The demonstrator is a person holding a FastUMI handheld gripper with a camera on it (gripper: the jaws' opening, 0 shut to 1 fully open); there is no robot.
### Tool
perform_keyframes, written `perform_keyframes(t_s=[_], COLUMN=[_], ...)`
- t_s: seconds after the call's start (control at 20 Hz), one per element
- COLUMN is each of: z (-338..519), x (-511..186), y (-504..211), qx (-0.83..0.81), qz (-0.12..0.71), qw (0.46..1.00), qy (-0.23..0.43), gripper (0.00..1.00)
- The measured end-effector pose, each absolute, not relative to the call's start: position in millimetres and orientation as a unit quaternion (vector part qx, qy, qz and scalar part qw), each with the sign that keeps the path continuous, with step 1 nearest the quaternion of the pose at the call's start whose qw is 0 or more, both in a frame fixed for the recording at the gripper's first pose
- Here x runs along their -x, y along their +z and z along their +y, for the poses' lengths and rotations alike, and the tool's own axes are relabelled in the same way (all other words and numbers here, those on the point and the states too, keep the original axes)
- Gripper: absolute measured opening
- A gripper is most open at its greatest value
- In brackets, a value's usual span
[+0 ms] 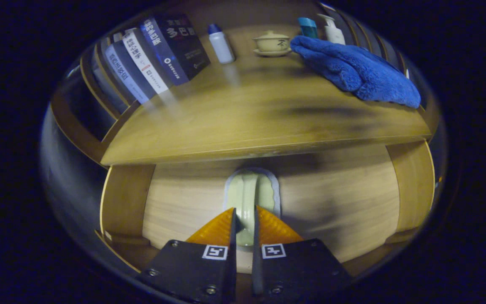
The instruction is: Pull open the drawer, take out the items inside it, and place them on the countertop above the cabinet.
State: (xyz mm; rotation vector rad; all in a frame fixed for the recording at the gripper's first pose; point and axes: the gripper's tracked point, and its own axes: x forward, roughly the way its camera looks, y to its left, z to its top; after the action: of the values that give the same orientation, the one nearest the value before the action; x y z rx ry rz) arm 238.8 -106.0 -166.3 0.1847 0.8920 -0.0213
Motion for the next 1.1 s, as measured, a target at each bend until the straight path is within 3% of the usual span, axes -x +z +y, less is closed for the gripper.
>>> perform_keyframes(t_s=[0.4,0.65,1.1], z=[-93.1,-77.9,-87.4], x=[-207.0,-187.1,-142.9], y=[-139.3,-96.0,6.4], qx=[-0.075,-0.052,-0.028], qz=[0.374,0.27,0.07], qw=[0.924,0.96,0.996], qy=[0.032,0.057,0.043], gripper=[0.15,0.15,0.15])
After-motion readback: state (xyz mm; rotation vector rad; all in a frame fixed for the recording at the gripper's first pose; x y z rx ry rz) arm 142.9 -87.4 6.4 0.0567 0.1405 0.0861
